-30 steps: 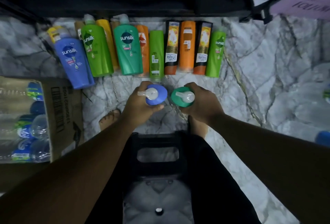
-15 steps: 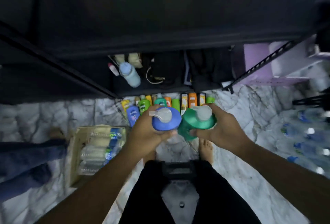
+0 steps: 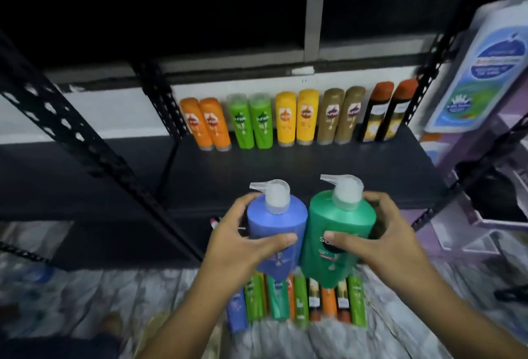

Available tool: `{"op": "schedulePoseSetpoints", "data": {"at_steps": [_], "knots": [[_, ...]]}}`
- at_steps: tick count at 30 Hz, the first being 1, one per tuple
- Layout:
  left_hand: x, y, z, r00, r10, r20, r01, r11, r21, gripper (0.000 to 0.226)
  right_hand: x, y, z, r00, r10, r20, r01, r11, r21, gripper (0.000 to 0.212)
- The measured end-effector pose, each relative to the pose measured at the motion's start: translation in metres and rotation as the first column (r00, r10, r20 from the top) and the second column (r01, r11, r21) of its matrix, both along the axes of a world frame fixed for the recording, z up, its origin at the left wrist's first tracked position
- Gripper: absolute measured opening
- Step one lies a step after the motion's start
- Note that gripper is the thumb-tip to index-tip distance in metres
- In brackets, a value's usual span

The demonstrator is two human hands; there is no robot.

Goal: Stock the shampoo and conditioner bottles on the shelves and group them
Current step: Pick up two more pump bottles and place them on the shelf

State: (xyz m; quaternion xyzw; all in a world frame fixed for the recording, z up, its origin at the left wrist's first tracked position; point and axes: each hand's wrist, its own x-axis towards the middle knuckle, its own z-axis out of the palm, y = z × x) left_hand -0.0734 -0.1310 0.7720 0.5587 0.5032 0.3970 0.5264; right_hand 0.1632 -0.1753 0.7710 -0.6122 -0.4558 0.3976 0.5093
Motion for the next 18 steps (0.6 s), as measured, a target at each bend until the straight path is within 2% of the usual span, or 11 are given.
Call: {"op": "schedulePoseSetpoints", "data": {"at_steps": [8, 11, 14, 18], "knots": [[0.019, 0.028, 0.115, 0.995, -0.013, 0.099, -0.011, 0.973, 0.232, 0.066, -0.001, 0.022, 0.107, 0.979, -0.060, -0.194, 0.106, 0.965, 0.239, 0.061], [0.030, 0.038, 0.156, 0.992, -0.008, 0.125, -0.036, 0.938, 0.345, 0.060, -0.001, 0.033, 0.148, 0.963, -0.060, -0.261, 0.146, 0.934, 0.325, 0.053], [0.040, 0.050, 0.195, 0.986, -0.016, 0.167, -0.060, 0.896, 0.440, 0.047, 0.001, 0.044, 0.194, 0.962, -0.044, -0.269, 0.154, 0.901, 0.405, 0.056], [0.053, 0.073, 0.248, 0.962, -0.022, 0.271, -0.128, 0.843, 0.523, 0.051, 0.004, 0.059, 0.253, 0.960, -0.007, -0.281, 0.153, 0.851, 0.502, 0.055]]}}
